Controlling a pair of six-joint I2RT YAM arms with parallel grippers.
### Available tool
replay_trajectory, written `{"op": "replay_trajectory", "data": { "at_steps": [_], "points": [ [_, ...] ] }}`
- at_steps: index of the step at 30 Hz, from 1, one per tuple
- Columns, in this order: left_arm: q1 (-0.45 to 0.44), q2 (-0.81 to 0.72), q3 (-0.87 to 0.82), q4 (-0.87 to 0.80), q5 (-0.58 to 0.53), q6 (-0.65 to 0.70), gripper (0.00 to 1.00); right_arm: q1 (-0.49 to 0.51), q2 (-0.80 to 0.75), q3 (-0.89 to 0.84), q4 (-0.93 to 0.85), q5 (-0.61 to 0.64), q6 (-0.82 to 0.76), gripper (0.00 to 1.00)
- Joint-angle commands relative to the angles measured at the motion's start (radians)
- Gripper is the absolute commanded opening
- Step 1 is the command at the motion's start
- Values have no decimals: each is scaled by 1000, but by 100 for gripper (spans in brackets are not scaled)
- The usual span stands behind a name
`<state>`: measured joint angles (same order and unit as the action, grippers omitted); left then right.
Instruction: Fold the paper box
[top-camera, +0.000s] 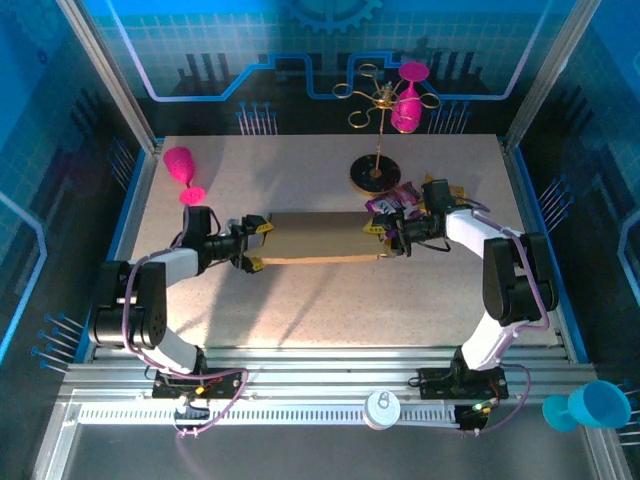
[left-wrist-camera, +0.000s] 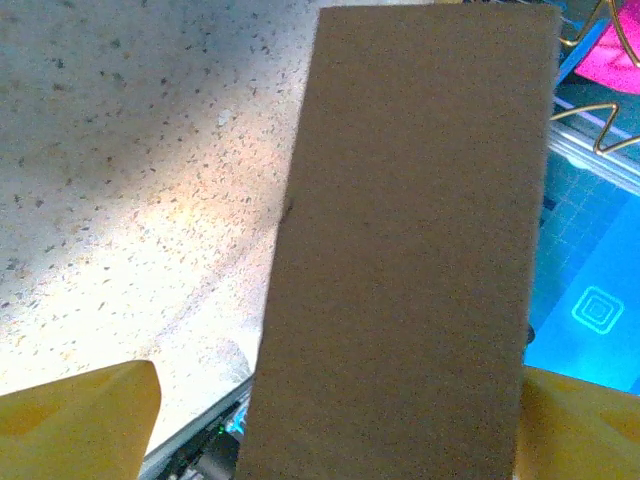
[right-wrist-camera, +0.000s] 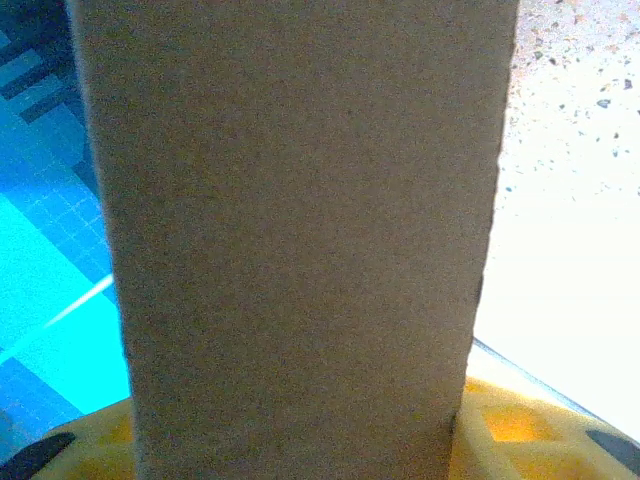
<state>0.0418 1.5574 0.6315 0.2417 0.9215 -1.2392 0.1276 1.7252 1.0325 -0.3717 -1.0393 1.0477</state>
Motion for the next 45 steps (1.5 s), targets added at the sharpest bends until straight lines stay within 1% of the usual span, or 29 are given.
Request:
{"op": "replay_trajectory", "data": {
  "at_steps": [1, 4, 8, 11, 13, 14, 15, 16, 17, 18, 21, 23, 25, 27, 29, 32, 35, 37, 40, 42, 43, 45],
  "points": [
    [-14, 22, -19, 132, 13, -133, 85, -14, -18, -7, 26, -56, 26, 39],
    [-40, 44, -17, 223, 0, -212, 82, -14, -13, -18, 46, -60, 39, 39],
    [-70, 66, -40, 334, -38, -323, 72, -13, -4, -18, 48, -56, 40, 38],
    [-77, 73, -72, 419, -62, -405, 64, -15, 2, -16, 45, -49, 41, 38],
    [-77, 63, -84, 423, -77, -429, 55, -15, 6, -15, 42, -39, 41, 40],
    [-77, 54, -84, 403, -84, -434, 51, -17, 5, -10, 34, -31, 37, 42],
    [-78, 40, -84, 373, -90, -436, 49, -19, 4, 1, 16, -21, 25, 48],
    [-80, 29, -82, 334, -95, -435, 44, -20, 1, 11, -4, -8, 7, 53],
    [-80, 12, -78, 269, -99, -435, 42, -22, -4, 30, -34, 8, -21, 59],
    [-80, -7, -74, 217, -105, -438, 38, -26, -11, 50, -68, 30, -48, 65],
    [-80, -63, -64, 79, -139, -474, 32, -32, -45, 134, -203, 109, -158, 77],
    [-80, -108, -48, -45, -170, -490, 29, -40, -67, 182, -284, 159, -214, 81],
    [-80, -155, -32, -175, -205, -521, 29, -55, -109, 211, -339, 235, -256, 85],
    [-80, -200, -36, -241, -236, -600, 27, -81, -157, 220, -356, 294, -274, 86],
    [-80, -233, -38, -283, -246, -678, 23, -104, -206, 212, -327, 331, -289, 84],
    [-79, -253, -21, -345, -234, -749, 22, -106, -265, 245, -330, 417, -391, 78],
    [-77, -255, 6, -430, -209, -796, 21, -48, -338, 270, -324, 575, -549, 76],
    [-77, -249, -1, -426, -196, -835, 17, 2, -391, 245, -276, 672, -656, 73],
    [-74, -258, -33, -401, -199, -916, 15, 82, -487, 134, -102, 783, -804, 68],
    [-71, -261, -42, -381, -206, -945, 15, 123, -544, 26, 39, 811, -921, 62],
    [-66, -256, -41, -379, -197, -946, 16, 133, -565, -25, 114, 816, -980, 58],
    [-51, -243, -32, -385, -178, -939, 16, 123, -584, -99, 221, 783, -1072, 42]
  ]
}}
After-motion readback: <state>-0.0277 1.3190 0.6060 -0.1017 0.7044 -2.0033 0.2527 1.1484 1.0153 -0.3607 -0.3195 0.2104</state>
